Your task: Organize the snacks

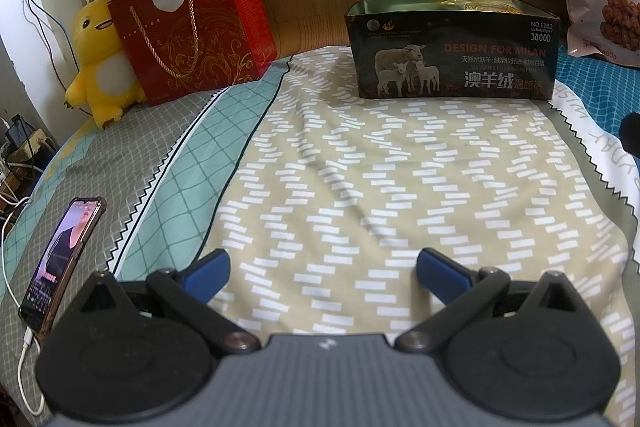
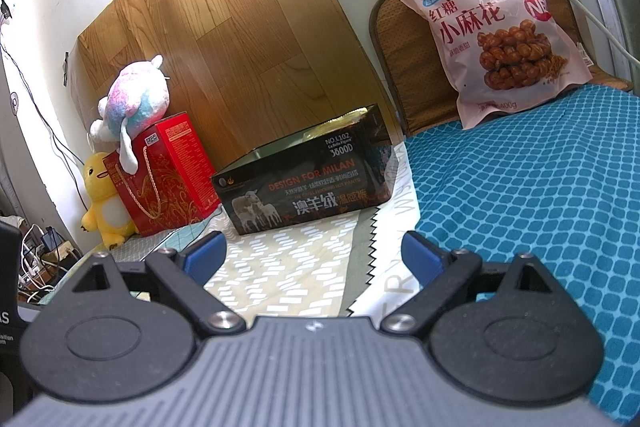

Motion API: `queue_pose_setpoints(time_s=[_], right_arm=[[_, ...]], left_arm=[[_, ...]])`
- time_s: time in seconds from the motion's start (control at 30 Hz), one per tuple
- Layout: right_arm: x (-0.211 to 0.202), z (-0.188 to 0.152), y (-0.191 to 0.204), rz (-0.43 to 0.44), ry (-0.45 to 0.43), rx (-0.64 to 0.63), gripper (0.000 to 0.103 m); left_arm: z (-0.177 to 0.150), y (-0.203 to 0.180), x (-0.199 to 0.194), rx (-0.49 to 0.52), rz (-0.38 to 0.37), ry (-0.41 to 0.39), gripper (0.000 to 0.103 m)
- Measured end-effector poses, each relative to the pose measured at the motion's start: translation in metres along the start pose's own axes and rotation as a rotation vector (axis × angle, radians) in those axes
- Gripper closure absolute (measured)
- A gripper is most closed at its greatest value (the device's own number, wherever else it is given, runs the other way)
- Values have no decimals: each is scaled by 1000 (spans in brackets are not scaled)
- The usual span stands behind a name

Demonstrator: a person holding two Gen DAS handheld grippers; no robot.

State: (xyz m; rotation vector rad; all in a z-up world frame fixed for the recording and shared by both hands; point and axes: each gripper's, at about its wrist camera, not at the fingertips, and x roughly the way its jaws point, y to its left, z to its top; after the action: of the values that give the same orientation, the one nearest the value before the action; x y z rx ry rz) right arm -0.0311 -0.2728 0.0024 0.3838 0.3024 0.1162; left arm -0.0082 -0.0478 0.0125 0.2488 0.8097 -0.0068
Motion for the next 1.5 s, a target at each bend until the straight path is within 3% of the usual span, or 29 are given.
queue_pose_setpoints(time_s=[1.5], right_arm=[[0, 0, 0, 0, -1, 6, 7]], left_arm=[[2, 0, 1, -1, -53, 49, 0]])
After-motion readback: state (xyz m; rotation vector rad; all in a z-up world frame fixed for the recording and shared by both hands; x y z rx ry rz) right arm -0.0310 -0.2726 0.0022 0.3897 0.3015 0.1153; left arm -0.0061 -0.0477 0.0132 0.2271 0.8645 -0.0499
